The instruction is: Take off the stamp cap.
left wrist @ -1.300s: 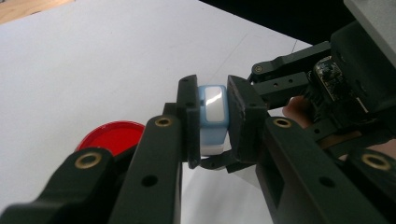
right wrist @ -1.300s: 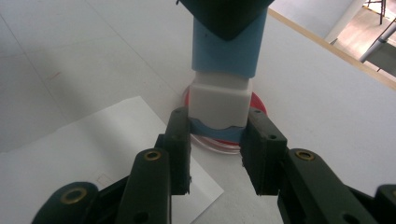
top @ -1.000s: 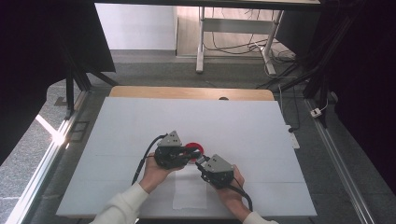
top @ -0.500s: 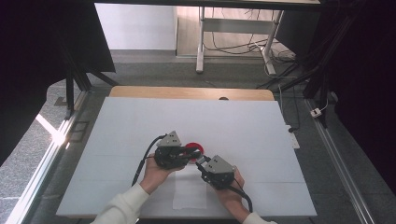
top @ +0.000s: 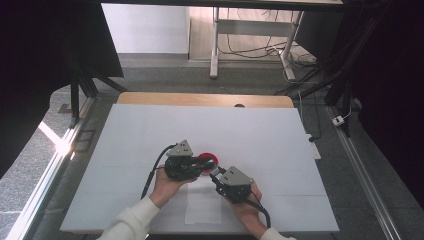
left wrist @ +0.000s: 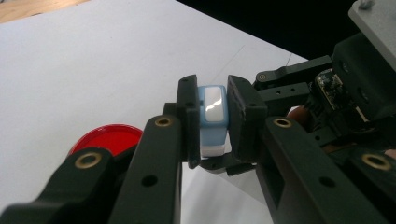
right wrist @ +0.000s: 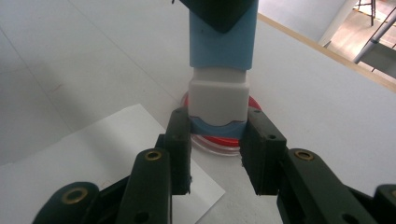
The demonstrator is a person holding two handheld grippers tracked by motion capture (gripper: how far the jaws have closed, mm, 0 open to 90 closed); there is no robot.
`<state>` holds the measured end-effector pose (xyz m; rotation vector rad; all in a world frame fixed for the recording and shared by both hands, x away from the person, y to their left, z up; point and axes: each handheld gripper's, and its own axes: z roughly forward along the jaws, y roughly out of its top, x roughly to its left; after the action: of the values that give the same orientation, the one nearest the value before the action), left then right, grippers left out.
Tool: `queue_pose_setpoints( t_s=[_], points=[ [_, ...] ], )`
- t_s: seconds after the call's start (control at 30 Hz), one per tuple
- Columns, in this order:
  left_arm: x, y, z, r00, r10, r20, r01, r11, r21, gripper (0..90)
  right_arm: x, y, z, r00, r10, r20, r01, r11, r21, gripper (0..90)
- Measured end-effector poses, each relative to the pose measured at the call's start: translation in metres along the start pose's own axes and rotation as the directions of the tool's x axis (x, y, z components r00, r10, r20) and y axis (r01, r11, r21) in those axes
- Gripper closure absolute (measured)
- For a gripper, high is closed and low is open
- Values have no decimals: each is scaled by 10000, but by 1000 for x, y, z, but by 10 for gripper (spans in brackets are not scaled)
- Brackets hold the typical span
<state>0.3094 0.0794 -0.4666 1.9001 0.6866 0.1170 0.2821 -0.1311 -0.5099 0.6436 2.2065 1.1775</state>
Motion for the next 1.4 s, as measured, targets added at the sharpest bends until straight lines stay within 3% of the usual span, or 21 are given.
queue_pose_setpoints(
  t_s=[0.23, 0.53, 0.73, 0.87, 1.13, 1.3, 1.4],
  points=[
    [0, 0, 0, 10000, 4, 0, -4, 10000, 20, 759, 1, 0, -1, 10000, 25, 42, -25, 10000, 0, 648],
    [0, 0, 0, 10000, -7, 38, 7, 10000, 72, 760, -1, 2, -1, 9981, -612, 56, 610, 9977, 293, 649],
    [1, 0, -1, 9999, -83, 66, 83, 10000, -39, 759, 0, 1, -1, 9998, -188, 45, 188, 9998, -30, 649],
    [0, 1, -1, 9999, -79, 71, 79, 10000, -45, 759, 0, 0, -2, 9998, -145, 97, 145, 9999, -57, 649],
    [1, 0, -1, 9999, -102, 118, 102, 9999, 15, 759, -2, 3, -2, 9974, -715, -51, 716, 9971, 272, 650],
    [1, 1, -2, 9999, -129, 103, 130, 9999, -29, 759, -3, 5, -3, 9970, -776, -71, 777, 9965, 316, 650],
    [1, 1, -2, 9999, -121, 82, 121, 9999, -57, 758, -3, 4, -3, 9985, -541, -80, 543, 9982, 242, 650]
  ],
)
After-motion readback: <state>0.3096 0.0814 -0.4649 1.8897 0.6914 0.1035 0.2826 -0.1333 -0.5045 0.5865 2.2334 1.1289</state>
